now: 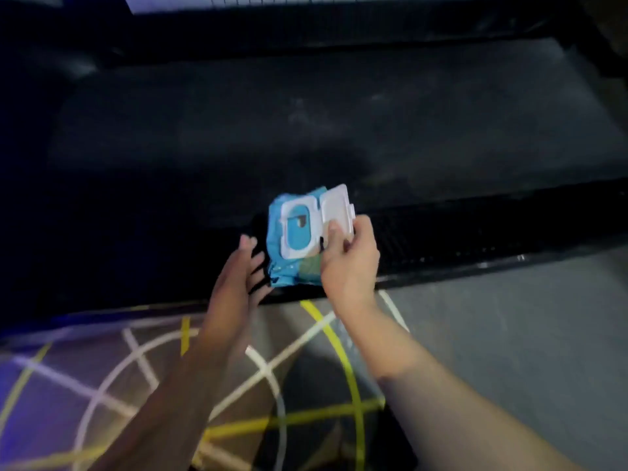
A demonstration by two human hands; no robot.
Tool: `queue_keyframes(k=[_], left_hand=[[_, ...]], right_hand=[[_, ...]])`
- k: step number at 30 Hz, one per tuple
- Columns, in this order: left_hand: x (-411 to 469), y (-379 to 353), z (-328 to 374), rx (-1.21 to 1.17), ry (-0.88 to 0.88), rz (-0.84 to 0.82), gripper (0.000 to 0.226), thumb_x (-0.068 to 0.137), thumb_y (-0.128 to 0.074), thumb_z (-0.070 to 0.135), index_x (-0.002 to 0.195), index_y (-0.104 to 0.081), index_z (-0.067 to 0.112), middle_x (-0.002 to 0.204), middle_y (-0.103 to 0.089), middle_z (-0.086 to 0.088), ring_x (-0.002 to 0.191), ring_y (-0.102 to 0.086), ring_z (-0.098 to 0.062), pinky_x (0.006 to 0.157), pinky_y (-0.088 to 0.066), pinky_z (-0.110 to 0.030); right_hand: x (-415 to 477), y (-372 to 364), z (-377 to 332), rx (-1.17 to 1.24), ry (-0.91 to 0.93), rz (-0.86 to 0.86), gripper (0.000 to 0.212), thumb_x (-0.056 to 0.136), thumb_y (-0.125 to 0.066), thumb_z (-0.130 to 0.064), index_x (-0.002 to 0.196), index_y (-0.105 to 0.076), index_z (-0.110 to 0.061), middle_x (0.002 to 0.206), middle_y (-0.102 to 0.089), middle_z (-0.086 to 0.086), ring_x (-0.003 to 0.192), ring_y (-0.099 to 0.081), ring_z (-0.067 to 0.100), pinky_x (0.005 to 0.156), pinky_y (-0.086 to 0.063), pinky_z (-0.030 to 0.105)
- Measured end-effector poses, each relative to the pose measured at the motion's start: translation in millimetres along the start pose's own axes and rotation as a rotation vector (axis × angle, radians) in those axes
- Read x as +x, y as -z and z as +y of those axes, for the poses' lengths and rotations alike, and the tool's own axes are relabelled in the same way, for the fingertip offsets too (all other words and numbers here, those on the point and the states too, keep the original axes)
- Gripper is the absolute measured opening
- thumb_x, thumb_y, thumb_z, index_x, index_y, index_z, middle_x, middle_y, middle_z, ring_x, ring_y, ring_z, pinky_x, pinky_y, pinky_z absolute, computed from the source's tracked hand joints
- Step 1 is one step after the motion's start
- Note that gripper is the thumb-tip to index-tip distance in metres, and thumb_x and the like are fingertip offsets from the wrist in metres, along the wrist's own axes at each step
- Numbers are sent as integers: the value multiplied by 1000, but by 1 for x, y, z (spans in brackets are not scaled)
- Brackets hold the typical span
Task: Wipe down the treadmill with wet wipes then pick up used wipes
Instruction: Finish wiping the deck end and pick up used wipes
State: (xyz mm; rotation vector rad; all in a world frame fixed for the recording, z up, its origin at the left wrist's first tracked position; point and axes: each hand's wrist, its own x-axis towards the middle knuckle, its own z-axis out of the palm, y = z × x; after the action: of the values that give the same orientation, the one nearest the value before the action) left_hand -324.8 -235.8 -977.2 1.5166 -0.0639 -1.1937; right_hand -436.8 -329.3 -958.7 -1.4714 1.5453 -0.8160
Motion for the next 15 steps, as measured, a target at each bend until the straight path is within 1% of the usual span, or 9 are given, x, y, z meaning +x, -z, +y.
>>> queue_keyframes(k=[1,3,4,5,7,9,11,14,15], left_hand=[[-20,1,1,41,42,-1,68,76,-57,75,128,-60,32,136,-67,0,120,-67,-15,100,-53,-37],[-58,3,4,170,124,-10,72,77,-60,79,127,-65,28,124,-74,2,108,-72,-15,88,-56,-36],[-77,4,6,212,187,-19,68,81,-60,77,124,-68,26,116,-77,3,102,-74,-15,83,-55,-34],[-95,6,8,245,253,-36,61,85,-59,73,120,-71,25,110,-79,4,98,-74,-15,85,-54,-34],[-128,9,14,339,361,-127,62,83,-64,74,123,-72,27,112,-78,9,106,-72,-14,100,-51,-37],[-162,4,24,363,443,-171,70,77,-73,74,129,-69,28,117,-77,10,113,-71,-14,109,-49,-42],[-192,-8,31,279,488,-146,74,73,-83,66,131,-69,23,120,-76,2,114,-72,-20,108,-51,-47],[-225,-32,43,158,551,-143,63,79,-84,46,129,-70,12,122,-74,-15,112,-72,-35,102,-54,-56],[-236,-41,45,139,557,-152,58,81,-83,42,128,-71,9,121,-74,-18,111,-72,-37,100,-55,-56]], right_hand=[[-20,10,-1,16,-14,-29,21,102,-54,-21,85,-44,-15,65,-49,-9,57,-48,4,58,-38,28],[-57,35,-5,44,-74,-62,23,103,-55,-18,82,-44,-17,64,-46,-11,56,-47,-2,55,-34,20],[-76,51,-9,42,-126,-67,27,102,-55,-16,78,-43,-19,61,-44,-11,54,-45,-3,54,-33,19],[-95,69,-14,51,-175,-77,32,102,-56,-15,75,-41,-22,58,-43,-11,51,-43,-2,53,-31,18],[-129,103,-31,99,-264,-121,32,102,-56,-16,74,-42,-22,56,-47,-14,52,-40,0,54,-33,19],[-157,135,-51,108,-354,-106,25,101,-58,-22,80,-48,-11,63,-48,-10,59,-41,6,57,-37,25],[-177,161,-63,162,-434,-38,24,99,-59,-27,88,-50,-8,70,-49,2,65,-44,11,60,-43,28],[-193,194,-75,211,-480,-9,34,91,-59,-44,85,-47,-13,71,-47,3,68,-45,14,66,-50,50],[-196,206,-77,204,-482,-14,38,89,-58,-48,86,-47,-12,71,-45,3,68,-43,15,68,-50,53]])
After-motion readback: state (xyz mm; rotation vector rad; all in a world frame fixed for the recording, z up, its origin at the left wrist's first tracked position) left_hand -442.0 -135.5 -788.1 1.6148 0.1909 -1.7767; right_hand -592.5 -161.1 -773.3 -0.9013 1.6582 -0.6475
